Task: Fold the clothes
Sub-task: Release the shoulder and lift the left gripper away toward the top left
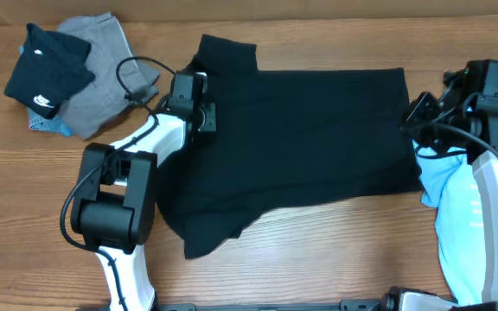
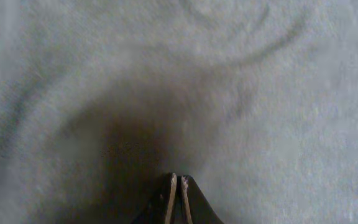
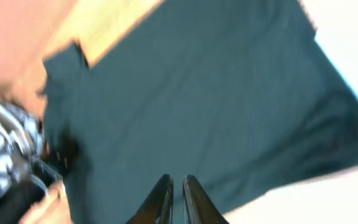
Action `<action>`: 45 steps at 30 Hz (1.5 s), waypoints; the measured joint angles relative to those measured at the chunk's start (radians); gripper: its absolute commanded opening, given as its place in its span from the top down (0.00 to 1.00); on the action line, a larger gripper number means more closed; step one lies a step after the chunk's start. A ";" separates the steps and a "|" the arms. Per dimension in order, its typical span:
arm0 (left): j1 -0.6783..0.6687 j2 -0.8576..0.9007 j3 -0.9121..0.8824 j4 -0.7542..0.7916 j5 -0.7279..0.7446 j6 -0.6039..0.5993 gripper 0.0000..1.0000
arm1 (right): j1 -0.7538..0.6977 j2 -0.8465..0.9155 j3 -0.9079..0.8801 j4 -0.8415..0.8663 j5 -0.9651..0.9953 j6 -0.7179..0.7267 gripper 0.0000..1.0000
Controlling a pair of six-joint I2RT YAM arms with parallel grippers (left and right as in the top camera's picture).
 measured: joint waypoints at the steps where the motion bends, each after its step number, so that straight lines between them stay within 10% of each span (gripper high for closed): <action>1: 0.004 0.008 0.031 -0.032 0.000 0.002 0.92 | 0.010 0.000 0.000 -0.034 0.003 0.000 0.90; 9: 0.030 0.031 0.486 -0.500 -0.002 0.110 0.72 | 0.022 0.001 -0.023 -0.151 0.029 -0.001 0.86; 11: 0.032 0.031 0.597 -0.667 0.011 0.129 0.34 | 0.022 0.001 -0.024 -0.165 0.037 -0.001 0.85; 19: 0.030 0.025 0.678 -1.071 0.056 0.087 0.58 | 0.022 0.001 -0.026 -0.175 0.047 -0.001 0.82; 26: 0.030 0.023 0.356 -0.888 0.070 0.001 0.96 | 0.022 0.001 -0.027 -0.174 0.050 -0.003 0.81; 45: 0.085 0.064 0.118 -0.134 0.093 -0.004 0.96 | 0.022 0.001 -0.027 -0.152 0.085 -0.003 0.76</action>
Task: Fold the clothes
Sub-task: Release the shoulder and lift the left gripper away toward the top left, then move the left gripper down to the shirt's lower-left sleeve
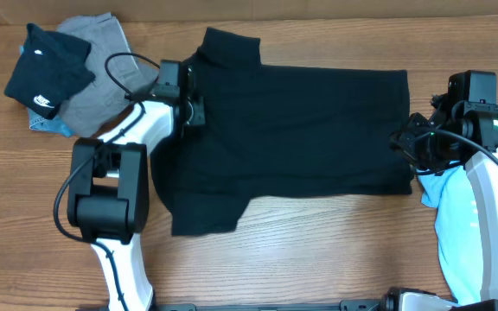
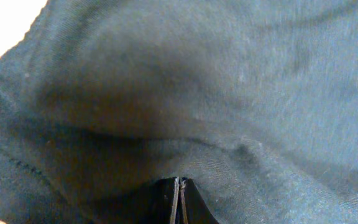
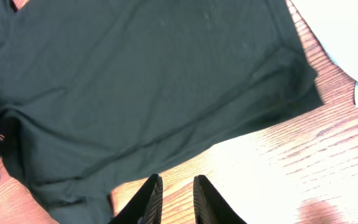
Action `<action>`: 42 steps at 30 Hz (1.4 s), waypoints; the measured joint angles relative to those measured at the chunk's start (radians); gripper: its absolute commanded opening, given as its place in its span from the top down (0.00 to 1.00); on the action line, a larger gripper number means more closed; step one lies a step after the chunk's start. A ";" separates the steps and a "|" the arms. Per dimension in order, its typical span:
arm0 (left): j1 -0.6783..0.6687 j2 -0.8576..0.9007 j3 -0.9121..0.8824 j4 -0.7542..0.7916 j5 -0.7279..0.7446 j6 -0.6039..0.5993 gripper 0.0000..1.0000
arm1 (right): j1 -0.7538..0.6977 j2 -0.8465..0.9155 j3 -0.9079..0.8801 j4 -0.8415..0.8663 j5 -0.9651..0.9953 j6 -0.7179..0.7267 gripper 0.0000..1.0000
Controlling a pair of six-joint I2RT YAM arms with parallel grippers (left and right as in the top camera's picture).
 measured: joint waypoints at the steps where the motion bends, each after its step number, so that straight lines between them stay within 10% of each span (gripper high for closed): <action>1: 0.011 0.014 0.023 -0.001 0.020 0.000 0.96 | 0.000 0.000 0.000 -0.002 0.001 0.000 0.76; 13: 0.041 0.080 0.571 -0.581 0.040 0.084 0.95 | 0.000 0.000 -0.004 -0.076 0.053 0.042 0.48; 22: 0.041 -0.153 0.777 -1.027 0.010 0.115 0.91 | -0.013 0.000 -0.150 -0.043 0.161 0.113 0.48; 29: -0.024 -0.236 0.772 -1.312 0.010 0.114 0.96 | -0.013 0.002 -0.182 -0.010 0.160 0.119 0.47; 36: -0.335 -0.230 0.531 -1.266 -0.078 0.063 0.93 | -0.013 0.002 -0.183 -0.007 0.160 0.121 0.47; 42: -0.529 -0.224 0.178 -1.087 -0.127 -0.051 0.59 | -0.013 0.002 -0.184 -0.007 0.160 0.111 0.39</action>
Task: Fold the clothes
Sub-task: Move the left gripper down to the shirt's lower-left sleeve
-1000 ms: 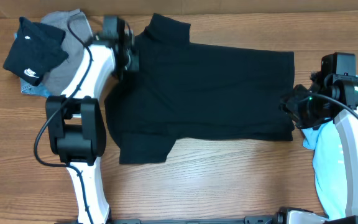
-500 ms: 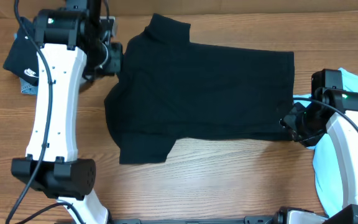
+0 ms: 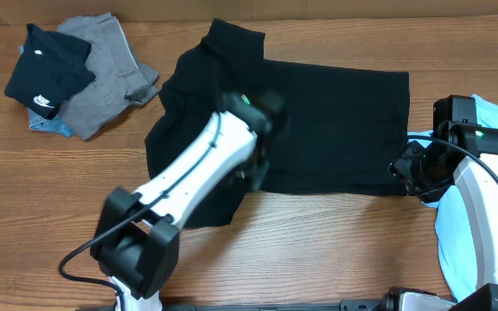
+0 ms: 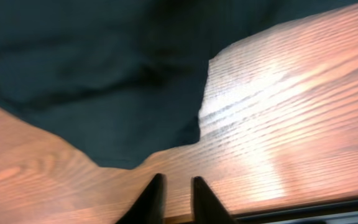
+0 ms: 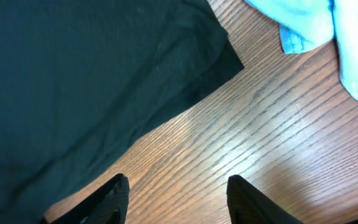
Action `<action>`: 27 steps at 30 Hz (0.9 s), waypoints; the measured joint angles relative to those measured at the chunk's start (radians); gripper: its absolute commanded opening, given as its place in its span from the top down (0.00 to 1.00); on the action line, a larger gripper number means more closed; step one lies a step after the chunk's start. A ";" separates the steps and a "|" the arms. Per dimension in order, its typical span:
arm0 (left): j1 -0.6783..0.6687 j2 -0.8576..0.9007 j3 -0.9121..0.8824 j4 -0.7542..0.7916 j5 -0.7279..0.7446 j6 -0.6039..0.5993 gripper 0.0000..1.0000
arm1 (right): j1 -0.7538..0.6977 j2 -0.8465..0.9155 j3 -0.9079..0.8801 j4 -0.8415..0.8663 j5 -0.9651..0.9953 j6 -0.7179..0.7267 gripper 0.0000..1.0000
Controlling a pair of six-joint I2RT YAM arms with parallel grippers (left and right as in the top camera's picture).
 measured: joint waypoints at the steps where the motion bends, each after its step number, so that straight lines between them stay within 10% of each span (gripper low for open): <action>1: -0.013 0.001 -0.048 0.024 0.000 -0.020 0.55 | 0.000 0.000 0.000 0.001 0.001 -0.004 0.38; 12: -0.028 -0.003 -0.442 0.374 0.064 -0.080 0.50 | 0.000 0.000 -0.002 0.001 0.000 -0.009 0.37; 18: -0.023 -0.038 -0.480 0.453 0.061 -0.087 0.94 | 0.000 0.000 -0.002 0.001 0.000 -0.010 0.37; 27: -0.005 -0.037 -0.472 0.366 0.026 -0.110 0.96 | 0.000 0.000 -0.002 0.002 0.002 -0.010 0.37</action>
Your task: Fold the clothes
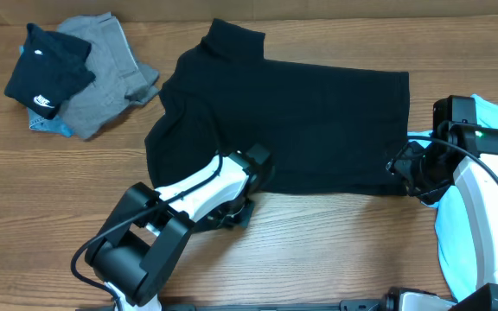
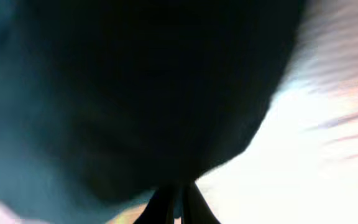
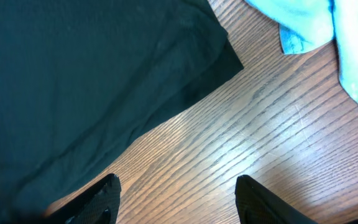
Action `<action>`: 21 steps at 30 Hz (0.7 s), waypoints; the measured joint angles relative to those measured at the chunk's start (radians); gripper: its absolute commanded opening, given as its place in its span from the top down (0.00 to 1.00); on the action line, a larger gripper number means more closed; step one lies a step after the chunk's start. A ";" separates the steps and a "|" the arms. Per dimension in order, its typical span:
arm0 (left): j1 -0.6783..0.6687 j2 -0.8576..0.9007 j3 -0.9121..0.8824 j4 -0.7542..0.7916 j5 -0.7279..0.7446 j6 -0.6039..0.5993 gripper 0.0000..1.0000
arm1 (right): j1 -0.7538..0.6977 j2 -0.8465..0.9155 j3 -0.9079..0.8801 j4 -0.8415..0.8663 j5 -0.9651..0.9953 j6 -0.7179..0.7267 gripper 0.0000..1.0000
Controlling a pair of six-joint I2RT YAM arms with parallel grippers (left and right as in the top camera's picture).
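A black T-shirt [image 1: 301, 121] lies spread flat across the table, collar to the left. My left gripper [image 1: 232, 212] is low at the shirt's front-left sleeve. In the blurred left wrist view its fingers [image 2: 178, 196] stand almost together, with dark fabric at their tips. My right gripper [image 1: 402, 173] sits by the shirt's front-right corner. In the right wrist view it [image 3: 178, 193] is open wide over bare wood, just off the shirt's corner [image 3: 73, 74].
A pile of folded clothes lies at the back left: a navy piece with a white logo [image 1: 46, 73] on a grey one [image 1: 102, 60]. A light-blue garment [image 1: 465, 216] lies under the right arm and shows in the right wrist view [image 3: 309, 25].
My left gripper was slightly open above the shirt's front hem; now it is down at the front-left sleeve with fingers nearly together. The right gripper stays put, opened a touch wider.
At first both grippers were shut at the shirt's two ends, the shirt lying skewed with its front-left part sagging toward me. Then the shirt lay straighter, the left still shut on it. Later both had let go, the right opening wide at the front-right corner.
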 measured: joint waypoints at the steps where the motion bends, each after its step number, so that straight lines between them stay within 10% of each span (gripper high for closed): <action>1: 0.006 0.000 0.001 -0.042 -0.012 -0.007 0.96 | 0.000 0.000 0.000 -0.001 0.003 0.000 0.37; 21: 0.232 -0.361 0.061 -0.259 -0.114 -0.052 0.96 | -0.054 0.103 -0.177 0.179 -0.026 -0.028 0.39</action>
